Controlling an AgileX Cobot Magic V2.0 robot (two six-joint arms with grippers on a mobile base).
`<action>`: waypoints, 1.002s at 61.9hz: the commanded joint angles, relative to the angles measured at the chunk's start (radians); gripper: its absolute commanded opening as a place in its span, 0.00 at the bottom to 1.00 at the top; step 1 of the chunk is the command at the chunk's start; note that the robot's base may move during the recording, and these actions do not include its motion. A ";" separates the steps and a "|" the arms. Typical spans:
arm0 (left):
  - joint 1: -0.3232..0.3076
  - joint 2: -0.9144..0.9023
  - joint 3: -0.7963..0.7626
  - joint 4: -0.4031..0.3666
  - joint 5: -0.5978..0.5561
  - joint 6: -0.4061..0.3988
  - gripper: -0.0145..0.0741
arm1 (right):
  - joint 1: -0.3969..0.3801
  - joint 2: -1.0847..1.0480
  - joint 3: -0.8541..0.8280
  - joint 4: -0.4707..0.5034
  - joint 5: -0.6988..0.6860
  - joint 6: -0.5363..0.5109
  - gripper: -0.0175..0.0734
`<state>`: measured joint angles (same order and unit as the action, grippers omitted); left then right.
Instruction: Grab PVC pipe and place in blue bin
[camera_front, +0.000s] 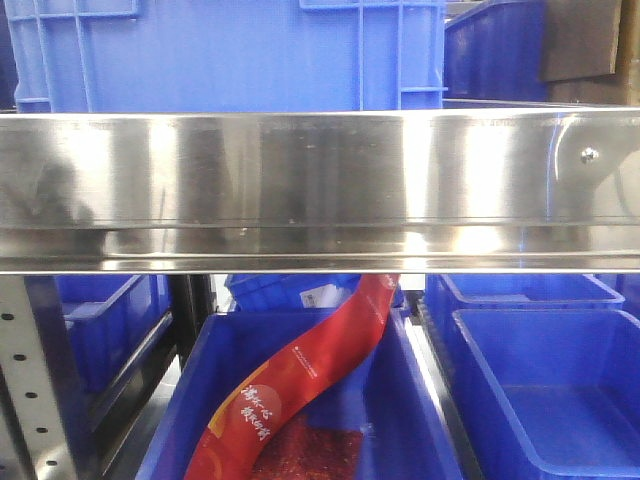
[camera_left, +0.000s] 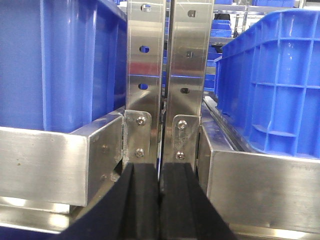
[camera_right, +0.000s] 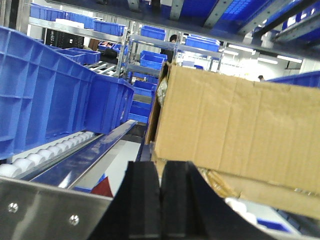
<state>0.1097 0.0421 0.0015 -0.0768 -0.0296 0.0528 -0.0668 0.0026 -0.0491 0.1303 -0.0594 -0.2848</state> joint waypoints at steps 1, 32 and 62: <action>0.002 -0.006 -0.001 -0.007 -0.014 -0.001 0.04 | 0.002 -0.003 0.016 -0.026 -0.038 0.040 0.01; 0.002 -0.006 -0.001 -0.007 -0.014 -0.001 0.04 | 0.002 -0.003 0.049 -0.059 -0.099 0.130 0.01; 0.002 -0.006 -0.001 -0.007 -0.014 -0.001 0.04 | 0.002 -0.003 0.049 -0.059 -0.082 0.130 0.01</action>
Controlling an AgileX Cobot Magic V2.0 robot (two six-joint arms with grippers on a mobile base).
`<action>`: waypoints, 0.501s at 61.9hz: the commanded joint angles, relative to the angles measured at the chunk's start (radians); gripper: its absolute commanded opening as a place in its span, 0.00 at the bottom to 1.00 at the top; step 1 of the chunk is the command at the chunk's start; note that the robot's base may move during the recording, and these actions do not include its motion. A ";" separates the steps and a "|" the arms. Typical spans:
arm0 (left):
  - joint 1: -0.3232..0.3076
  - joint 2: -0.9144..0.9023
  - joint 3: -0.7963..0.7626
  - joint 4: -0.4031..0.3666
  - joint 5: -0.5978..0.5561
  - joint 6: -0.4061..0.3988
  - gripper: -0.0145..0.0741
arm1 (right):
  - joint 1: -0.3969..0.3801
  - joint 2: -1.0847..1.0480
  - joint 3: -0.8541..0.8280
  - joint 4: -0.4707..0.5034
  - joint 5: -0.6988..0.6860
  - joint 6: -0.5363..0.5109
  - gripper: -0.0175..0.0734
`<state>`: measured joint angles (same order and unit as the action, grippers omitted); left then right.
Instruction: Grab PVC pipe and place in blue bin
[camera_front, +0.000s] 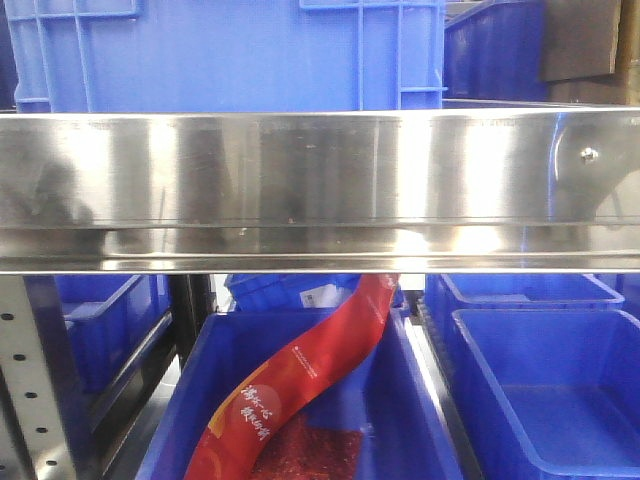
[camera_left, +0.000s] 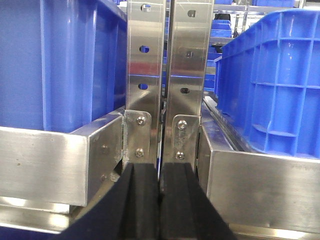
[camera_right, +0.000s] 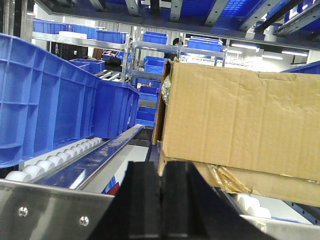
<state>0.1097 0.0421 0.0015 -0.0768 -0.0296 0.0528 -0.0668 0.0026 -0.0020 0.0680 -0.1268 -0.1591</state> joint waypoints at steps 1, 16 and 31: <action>0.002 -0.006 -0.001 -0.007 -0.014 -0.001 0.04 | 0.002 -0.003 0.002 0.003 -0.015 0.004 0.01; 0.002 -0.006 -0.001 -0.007 -0.014 -0.001 0.04 | 0.002 -0.003 0.002 0.003 -0.015 0.004 0.01; 0.002 -0.006 -0.001 -0.007 -0.014 -0.001 0.04 | 0.002 -0.003 0.002 0.003 -0.015 0.004 0.01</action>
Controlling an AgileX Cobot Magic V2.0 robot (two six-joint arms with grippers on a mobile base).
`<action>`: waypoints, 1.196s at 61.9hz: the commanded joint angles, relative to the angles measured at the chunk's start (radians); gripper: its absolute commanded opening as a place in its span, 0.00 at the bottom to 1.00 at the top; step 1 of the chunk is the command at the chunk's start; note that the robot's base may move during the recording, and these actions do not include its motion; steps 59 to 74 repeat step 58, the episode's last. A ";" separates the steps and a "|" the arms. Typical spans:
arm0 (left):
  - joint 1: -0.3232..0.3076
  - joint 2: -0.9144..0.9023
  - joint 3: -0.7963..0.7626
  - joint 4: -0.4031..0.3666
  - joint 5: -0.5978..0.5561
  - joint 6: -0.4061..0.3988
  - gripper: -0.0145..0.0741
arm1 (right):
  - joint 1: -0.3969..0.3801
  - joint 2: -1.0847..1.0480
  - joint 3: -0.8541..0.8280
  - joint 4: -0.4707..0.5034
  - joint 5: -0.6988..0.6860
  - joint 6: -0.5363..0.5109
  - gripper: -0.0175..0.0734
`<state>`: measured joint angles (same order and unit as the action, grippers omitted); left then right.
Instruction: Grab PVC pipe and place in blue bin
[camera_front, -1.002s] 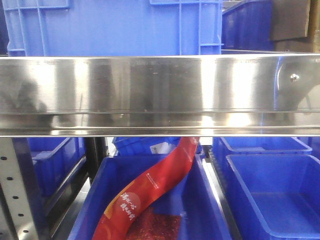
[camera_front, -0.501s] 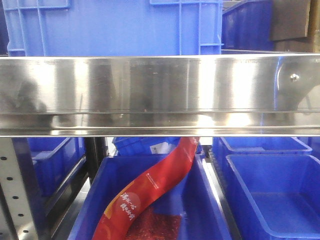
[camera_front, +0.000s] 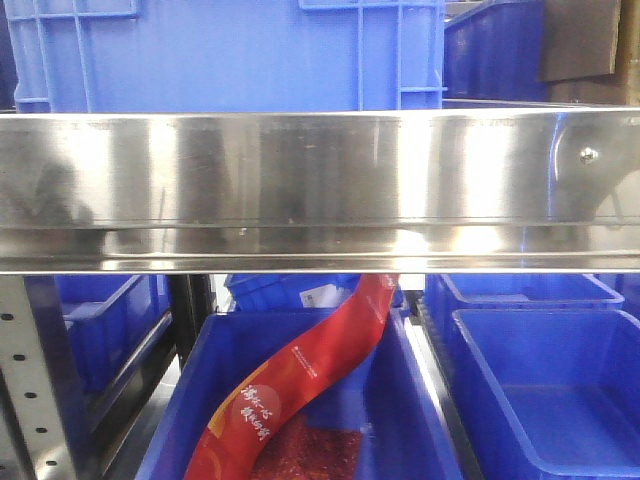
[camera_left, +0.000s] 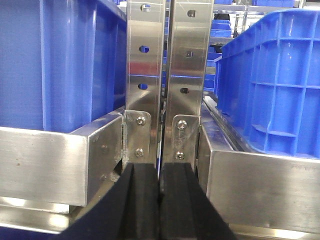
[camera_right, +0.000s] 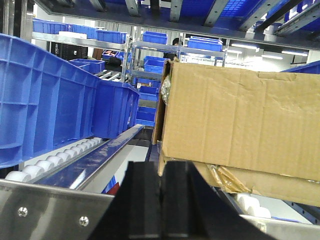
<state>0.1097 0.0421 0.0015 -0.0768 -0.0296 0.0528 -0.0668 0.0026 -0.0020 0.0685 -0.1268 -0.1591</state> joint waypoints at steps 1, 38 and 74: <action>0.002 -0.006 -0.001 -0.007 -0.014 -0.001 0.04 | 0.002 -0.003 0.002 0.002 -0.015 0.004 0.01; 0.002 -0.006 -0.001 -0.007 -0.014 -0.001 0.04 | 0.002 -0.003 0.002 0.002 -0.015 0.004 0.01; 0.002 -0.006 -0.001 -0.007 -0.014 -0.001 0.04 | 0.002 -0.003 0.002 0.002 -0.015 0.004 0.01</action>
